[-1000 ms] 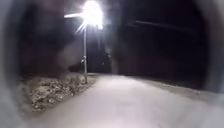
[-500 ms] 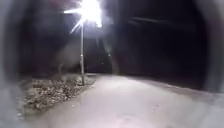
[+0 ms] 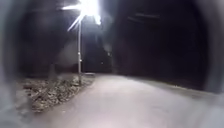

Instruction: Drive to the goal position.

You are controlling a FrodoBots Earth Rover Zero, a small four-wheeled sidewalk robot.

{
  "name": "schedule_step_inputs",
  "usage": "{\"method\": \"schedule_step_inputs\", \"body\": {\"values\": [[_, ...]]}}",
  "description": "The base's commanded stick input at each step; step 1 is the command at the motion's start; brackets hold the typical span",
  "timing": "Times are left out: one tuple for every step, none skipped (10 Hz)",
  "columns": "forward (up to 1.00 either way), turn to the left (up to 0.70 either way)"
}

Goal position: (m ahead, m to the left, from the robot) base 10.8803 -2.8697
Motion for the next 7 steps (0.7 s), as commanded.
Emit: {"method": "schedule_step_inputs", "body": {"values": [[0.7, 0.0], [0.7, 0.0], [0.7, 0.0], [0.7, 0.0], [0.7, 0.0], [0.7, 0.0], [0.7, 0.0]]}}
